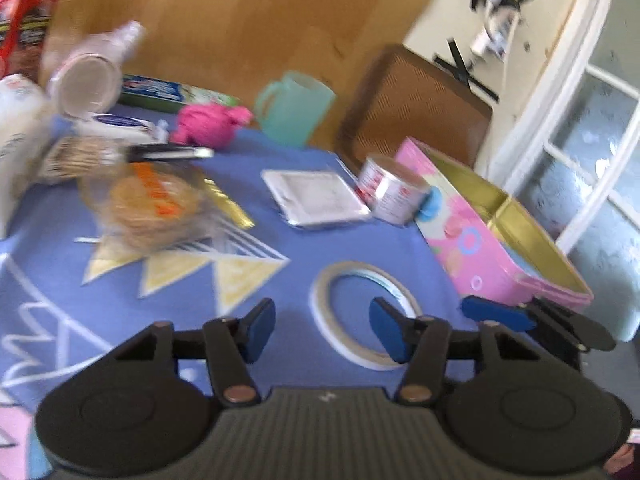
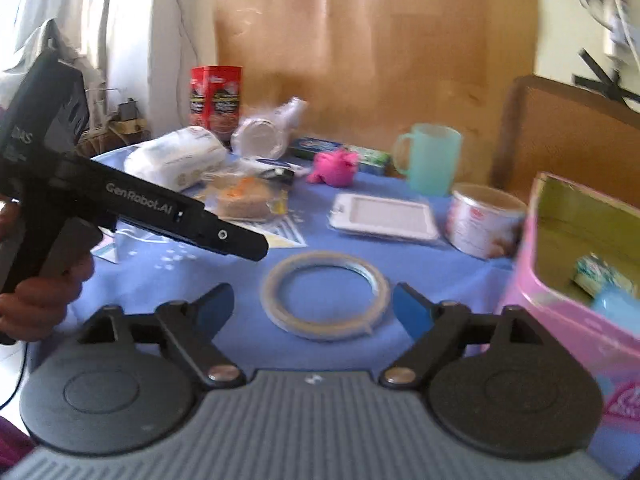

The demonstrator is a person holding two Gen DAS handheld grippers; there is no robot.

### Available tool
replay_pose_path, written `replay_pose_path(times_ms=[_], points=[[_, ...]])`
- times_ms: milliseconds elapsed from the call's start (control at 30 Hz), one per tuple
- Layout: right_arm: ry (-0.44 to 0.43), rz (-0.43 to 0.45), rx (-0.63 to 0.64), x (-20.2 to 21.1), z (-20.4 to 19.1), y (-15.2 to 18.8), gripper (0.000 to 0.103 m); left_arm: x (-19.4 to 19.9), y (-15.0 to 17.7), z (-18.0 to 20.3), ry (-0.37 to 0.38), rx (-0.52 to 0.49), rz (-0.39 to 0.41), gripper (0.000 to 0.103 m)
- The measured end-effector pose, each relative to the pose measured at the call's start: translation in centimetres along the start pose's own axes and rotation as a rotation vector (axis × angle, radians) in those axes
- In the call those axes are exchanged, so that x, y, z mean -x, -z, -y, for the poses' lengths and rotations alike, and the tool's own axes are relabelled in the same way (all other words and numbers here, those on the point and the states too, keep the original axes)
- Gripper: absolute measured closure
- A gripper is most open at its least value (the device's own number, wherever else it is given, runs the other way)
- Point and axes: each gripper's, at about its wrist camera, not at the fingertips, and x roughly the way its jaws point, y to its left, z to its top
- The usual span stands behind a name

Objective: Organize soft objects

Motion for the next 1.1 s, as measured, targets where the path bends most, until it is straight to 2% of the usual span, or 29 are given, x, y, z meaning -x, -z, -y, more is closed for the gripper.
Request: replay_pose_path(times_ms=[100, 133, 167, 200, 300, 433, 533, 633, 800, 867, 900, 967, 1100], points=[[0.001, -0.065, -0.021, -1.9, 0.7, -0.1, 0.014, -1.9, -0.4, 1.7, -0.059, -0.054, -0.038, 0.059], [-0.007, -0.091, -0.039, -2.6, 0.9, -0.2, 0.015, -2.2, -0.4, 2.1, -0.067, -0.067, -0.032, 0.065], [-0.012, -0.093, -0.041, -3.0, 0.9, -0.3, 0.014, -2.6, -0.4, 2.4, -0.063, -0.070, -0.037, 0.068], [-0.020, -0.091, -0.024, -3.2, 0.7, -0.5, 0.020, -2.8, -0.3, 2.8, -0.075, -0.078, -0.034, 0.069], [-0.022, -0.063, -0.017, -2.7, 0.1, -0.4, 0.024, -2.3, -0.1, 3.6, -0.120, -0.109, -0.021, 0.069], [0.018, 0.054, -0.012, -0.1, 0.2, -0.3, 0.025, 0.2, -1.5, 5.3, -0.060, -0.133, 0.053, 0.069], [0.100, 0.151, -0.006, 2.5, 1.1, -0.9, 0.025, 1.1, -3.2, 8.6, -0.016, -0.215, 0.117, 0.069], [0.193, 0.214, -0.037, 5.2, 3.4, -1.2, 0.025, 0.3, -4.8, 12.4, 0.053, -0.300, 0.151, 0.069], [0.331, 0.207, -0.111, 7.2, 8.0, -0.7, 0.024, -3.7, -6.0, 17.9, 0.143, -0.382, 0.132, 0.069], [0.389, 0.182, -0.140, 7.0, 9.6, -0.3, 0.023, -5.9, -5.8, 19.6, 0.146, -0.413, 0.105, 0.062], [0.419, 0.162, -0.148, 6.6, 10.2, -0.2, 0.022, -6.6, -5.6, 20.1, 0.133, -0.427, 0.099, 0.056], [0.479, 0.138, -0.170, 6.4, 11.1, 0.2, 0.021, -7.3, -5.1, 20.3, 0.096, -0.443, 0.092, 0.055], [0.460, 0.194, -0.245, 7.7, 11.7, 0.9, 0.022, -5.4, -4.3, 17.7, 0.103, -0.393, 0.095, 0.055]])
